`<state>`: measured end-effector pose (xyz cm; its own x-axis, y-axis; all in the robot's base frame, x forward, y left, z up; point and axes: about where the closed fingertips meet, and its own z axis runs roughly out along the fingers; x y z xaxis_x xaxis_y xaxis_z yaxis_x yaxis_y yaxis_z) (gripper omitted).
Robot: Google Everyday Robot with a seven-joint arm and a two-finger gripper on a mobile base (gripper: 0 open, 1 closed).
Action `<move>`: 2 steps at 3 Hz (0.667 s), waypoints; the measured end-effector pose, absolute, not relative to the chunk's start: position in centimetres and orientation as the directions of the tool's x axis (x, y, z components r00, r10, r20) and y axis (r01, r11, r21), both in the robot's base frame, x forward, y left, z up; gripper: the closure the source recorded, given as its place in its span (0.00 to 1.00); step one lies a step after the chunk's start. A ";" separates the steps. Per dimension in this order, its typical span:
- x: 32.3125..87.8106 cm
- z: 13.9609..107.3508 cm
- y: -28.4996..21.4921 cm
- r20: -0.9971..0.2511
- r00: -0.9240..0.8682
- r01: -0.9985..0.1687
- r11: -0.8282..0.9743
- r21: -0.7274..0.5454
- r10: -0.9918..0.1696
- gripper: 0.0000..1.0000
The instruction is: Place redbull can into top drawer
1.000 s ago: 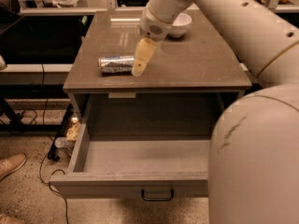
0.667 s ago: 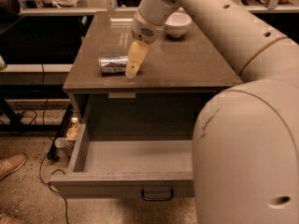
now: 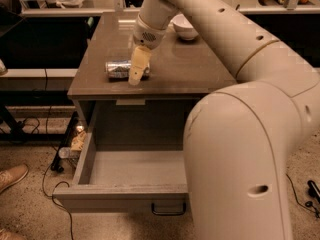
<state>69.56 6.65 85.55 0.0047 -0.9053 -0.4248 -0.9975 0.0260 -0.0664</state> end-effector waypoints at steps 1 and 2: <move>70.4 84.6 7.2 -0.423 -0.006 -0.999 0.023 -0.036 -0.906 0.27; 70.8 84.0 7.4 -0.429 -0.015 -1.000 0.024 -0.015 -0.903 0.50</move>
Offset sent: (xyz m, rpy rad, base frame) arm 0.0174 0.0027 -0.0133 0.0072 0.0793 0.0018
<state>70.80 7.36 84.01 -0.0149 -0.9033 -0.4287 -0.9996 0.0235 -0.0148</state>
